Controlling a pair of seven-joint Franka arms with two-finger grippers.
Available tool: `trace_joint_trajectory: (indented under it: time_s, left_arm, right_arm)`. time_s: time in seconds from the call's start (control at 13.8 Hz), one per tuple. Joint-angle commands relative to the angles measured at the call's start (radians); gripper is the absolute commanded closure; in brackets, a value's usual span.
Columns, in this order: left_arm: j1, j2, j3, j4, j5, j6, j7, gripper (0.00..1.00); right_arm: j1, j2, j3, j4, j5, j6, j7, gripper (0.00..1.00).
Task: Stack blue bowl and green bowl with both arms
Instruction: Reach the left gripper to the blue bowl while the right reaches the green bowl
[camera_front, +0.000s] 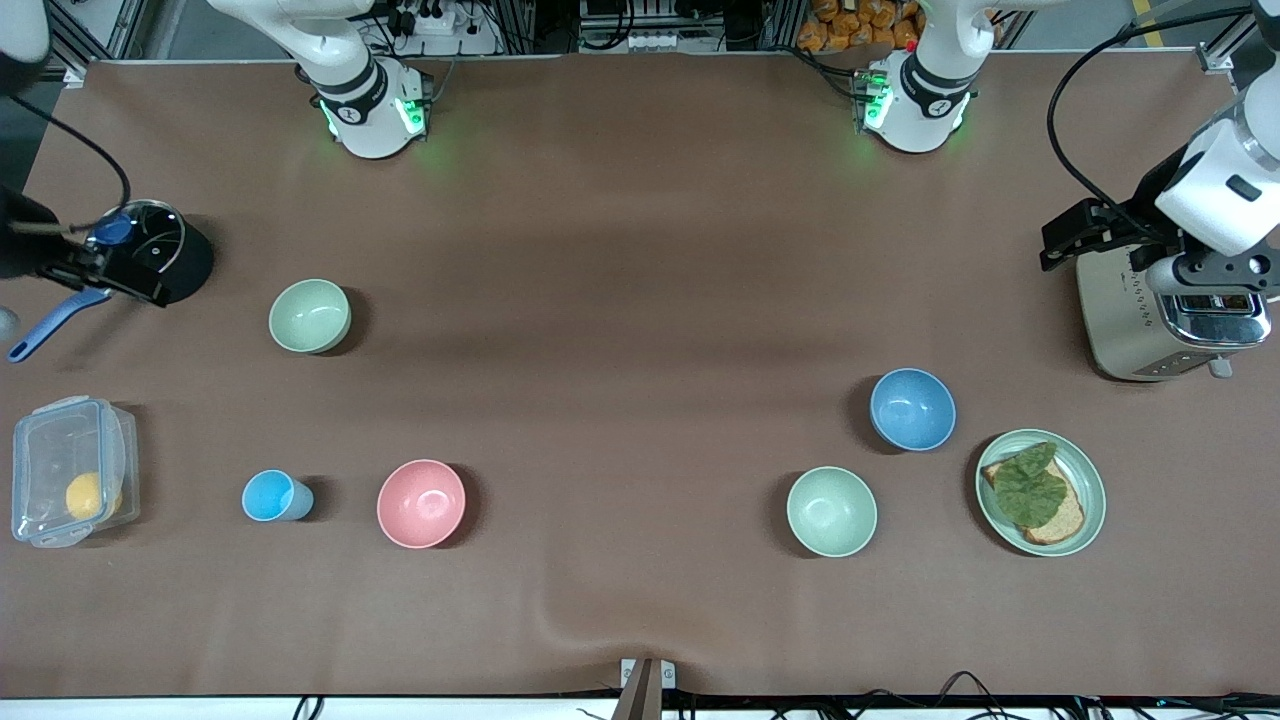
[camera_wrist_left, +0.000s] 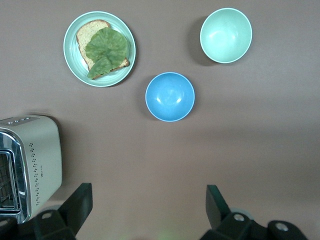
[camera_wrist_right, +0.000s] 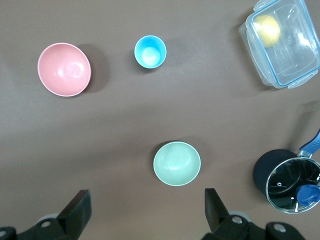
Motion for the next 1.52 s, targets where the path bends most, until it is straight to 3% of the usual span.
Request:
trace_joint_trajectory:
  time_s: [0.0,0.29,0.36,0.58,0.72,1.01,1.45]
  left_arm:
    - [0.001,0.040,0.003,0.019,-0.016,-0.003,-0.006,0.00]
    - [0.006,0.140,0.004,0.019,-0.014,0.101,-0.004,0.00]
    - [0.009,0.175,0.004,0.016,-0.011,0.138,-0.004,0.00]
    - [0.011,0.299,0.004,0.015,-0.010,0.235,-0.003,0.00]
    - [0.021,0.377,0.004,0.015,-0.008,0.319,0.000,0.00]
    - [0.029,0.515,0.006,0.010,-0.008,0.439,0.000,0.00]
    - [0.040,0.601,0.004,-0.077,0.027,0.516,0.017,0.00]
  right_arm:
    - [-0.022,0.038,0.010,-0.001,-0.034,-0.010,-0.019,0.00]
    - [-0.033,0.065,0.011,-0.024,-0.015,-0.003,-0.016,0.00]
    - [-0.033,0.060,0.013,-0.071,-0.012,0.013,-0.005,0.00]
    - [-0.103,0.039,0.011,-0.211,0.113,0.125,-0.013,0.00]
    - [-0.106,0.035,0.011,-0.277,0.117,0.178,-0.022,0.00]
    - [-0.123,-0.030,0.011,-0.529,0.127,0.443,-0.218,0.00]
    - [-0.240,-0.034,0.011,-0.703,0.135,0.585,-0.503,0.00]
